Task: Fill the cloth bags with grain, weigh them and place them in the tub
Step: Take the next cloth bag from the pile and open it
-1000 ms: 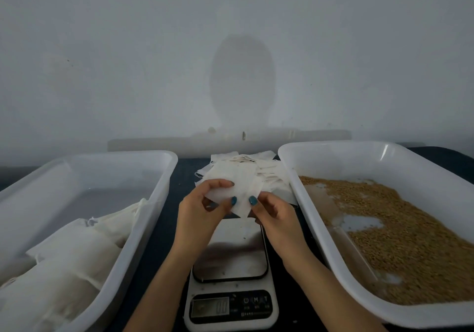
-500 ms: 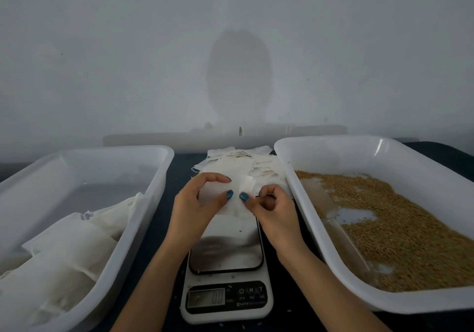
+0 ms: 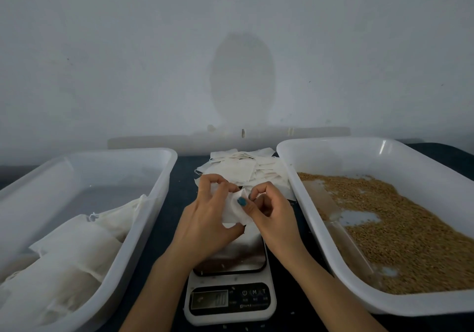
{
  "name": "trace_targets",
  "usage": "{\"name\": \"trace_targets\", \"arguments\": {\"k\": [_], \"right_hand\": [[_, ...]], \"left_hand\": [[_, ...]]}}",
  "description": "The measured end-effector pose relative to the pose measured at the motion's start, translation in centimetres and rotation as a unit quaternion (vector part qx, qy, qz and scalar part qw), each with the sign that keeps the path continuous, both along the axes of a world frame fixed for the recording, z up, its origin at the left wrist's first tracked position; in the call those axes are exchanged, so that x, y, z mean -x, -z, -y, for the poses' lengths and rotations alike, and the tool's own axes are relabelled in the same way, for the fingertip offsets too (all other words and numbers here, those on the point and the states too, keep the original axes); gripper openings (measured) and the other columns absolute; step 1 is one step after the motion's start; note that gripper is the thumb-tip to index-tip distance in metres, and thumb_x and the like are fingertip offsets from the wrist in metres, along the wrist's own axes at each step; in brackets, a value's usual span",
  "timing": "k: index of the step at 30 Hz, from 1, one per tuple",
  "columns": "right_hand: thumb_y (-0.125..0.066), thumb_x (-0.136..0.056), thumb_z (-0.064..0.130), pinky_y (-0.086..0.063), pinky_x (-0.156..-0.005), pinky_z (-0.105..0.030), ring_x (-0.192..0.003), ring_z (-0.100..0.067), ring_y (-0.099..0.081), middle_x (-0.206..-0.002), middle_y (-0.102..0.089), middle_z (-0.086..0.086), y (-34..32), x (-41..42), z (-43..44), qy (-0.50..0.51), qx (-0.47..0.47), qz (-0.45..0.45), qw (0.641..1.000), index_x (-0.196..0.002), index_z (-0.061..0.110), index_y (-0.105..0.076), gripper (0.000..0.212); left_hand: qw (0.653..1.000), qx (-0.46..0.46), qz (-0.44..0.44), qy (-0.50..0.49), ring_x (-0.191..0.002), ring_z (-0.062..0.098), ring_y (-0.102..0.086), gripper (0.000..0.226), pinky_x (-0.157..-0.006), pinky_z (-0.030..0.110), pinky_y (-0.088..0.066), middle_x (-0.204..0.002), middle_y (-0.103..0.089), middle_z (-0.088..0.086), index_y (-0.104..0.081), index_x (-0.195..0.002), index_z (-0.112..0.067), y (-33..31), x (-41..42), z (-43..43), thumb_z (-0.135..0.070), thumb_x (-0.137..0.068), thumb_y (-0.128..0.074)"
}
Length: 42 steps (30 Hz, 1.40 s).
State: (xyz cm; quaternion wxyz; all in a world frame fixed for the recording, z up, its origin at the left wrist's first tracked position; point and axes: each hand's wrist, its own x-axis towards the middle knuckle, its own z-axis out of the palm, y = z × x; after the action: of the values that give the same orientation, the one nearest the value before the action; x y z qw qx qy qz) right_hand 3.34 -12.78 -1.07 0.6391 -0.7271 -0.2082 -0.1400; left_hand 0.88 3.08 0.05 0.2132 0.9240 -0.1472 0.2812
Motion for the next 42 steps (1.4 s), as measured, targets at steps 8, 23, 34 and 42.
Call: {"name": "trace_targets", "arguments": {"k": [8, 23, 34, 42], "right_hand": [[-0.064, -0.083, 0.055, -0.057, -0.062, -0.035, -0.072, -0.009, -0.068, -0.077, -0.069, 0.009, 0.5, 0.1, 0.1, 0.054, 0.059, 0.038, 0.996, -0.096, 0.024, -0.052, 0.035], [-0.056, -0.087, 0.058, -0.043, -0.062, -0.01, -0.08, -0.003, -0.056, -0.092, -0.054, 0.013, -0.1, 0.9, 0.3, 0.138, 0.182, 0.088, 0.969, -0.094, 0.028, -0.073, 0.035], [-0.061, -0.095, 0.033, -0.052, -0.075, -0.032, -0.086, -0.008, -0.058, -0.092, -0.064, 0.004, -0.7, 1.3, 0.2, 0.15, 0.135, 0.097, 0.975, -0.096, 0.02, -0.065, 0.014], [-0.053, -0.093, 0.036, -0.052, -0.085, -0.045, -0.096, -0.012, -0.058, -0.093, -0.067, 0.005, -1.0, 2.0, -0.4, 0.227, 0.2, 0.219, 0.927, -0.092, 0.019, -0.068, 0.023]], "left_hand": [[0.999, -0.002, -0.01, -0.047, -0.084, 0.013, -0.053, 0.062, -0.059, 0.019, -0.049, -0.126, -0.033, -0.002, -0.05, -0.118, -0.022, 0.2, -0.2, -0.1, -0.045, -0.07, -0.08], [0.999, -0.014, 0.019, -0.036, -0.082, 0.012, -0.055, 0.066, -0.056, 0.018, -0.054, -0.128, -0.033, 0.002, -0.053, -0.123, -0.021, 0.4, -0.3, 0.1, -0.039, -0.069, -0.085], [0.996, -0.038, 0.017, -0.083, -0.119, 0.03, -0.052, 0.078, -0.096, 0.044, -0.049, -0.14, -0.037, 0.008, -0.055, -0.128, -0.018, 0.3, 0.0, 0.5, -0.063, -0.066, -0.069], [0.997, -0.013, 0.061, -0.047, -0.117, 0.021, -0.054, 0.074, -0.101, 0.04, -0.047, -0.126, -0.057, 0.002, -0.053, -0.128, -0.016, -0.2, 0.1, 1.5, -0.064, -0.072, -0.062]]}}
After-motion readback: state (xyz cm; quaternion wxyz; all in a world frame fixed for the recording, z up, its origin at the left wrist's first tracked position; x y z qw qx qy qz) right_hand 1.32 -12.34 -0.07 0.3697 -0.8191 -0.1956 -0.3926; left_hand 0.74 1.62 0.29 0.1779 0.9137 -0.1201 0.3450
